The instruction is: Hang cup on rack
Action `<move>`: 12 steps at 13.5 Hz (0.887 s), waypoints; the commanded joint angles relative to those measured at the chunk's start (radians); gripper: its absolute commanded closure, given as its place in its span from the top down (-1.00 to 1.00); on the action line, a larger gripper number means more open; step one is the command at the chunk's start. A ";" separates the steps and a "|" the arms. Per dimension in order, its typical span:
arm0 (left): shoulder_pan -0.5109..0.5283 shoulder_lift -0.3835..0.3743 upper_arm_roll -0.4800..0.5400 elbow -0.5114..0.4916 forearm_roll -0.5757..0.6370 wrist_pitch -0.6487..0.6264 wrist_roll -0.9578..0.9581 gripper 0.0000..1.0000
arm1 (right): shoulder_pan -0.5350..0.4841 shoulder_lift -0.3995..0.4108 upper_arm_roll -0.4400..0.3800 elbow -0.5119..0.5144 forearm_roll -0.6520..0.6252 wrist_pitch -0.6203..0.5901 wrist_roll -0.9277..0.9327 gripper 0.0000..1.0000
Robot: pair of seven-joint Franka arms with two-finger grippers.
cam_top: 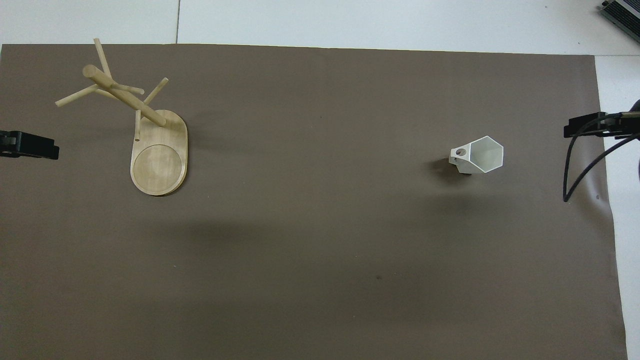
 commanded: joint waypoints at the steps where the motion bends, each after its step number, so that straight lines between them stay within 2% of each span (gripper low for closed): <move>1: 0.011 -0.030 -0.006 -0.036 0.010 0.016 0.014 1.00 | 0.002 0.040 0.007 -0.053 0.025 0.086 0.005 1.00; 5: 0.011 -0.030 -0.006 -0.036 0.010 0.016 0.014 1.00 | 0.011 0.077 0.050 -0.138 0.049 0.236 0.074 1.00; 12: 0.011 -0.030 -0.006 -0.036 0.012 0.016 0.014 1.00 | 0.015 0.129 0.062 -0.181 0.049 0.329 0.080 1.00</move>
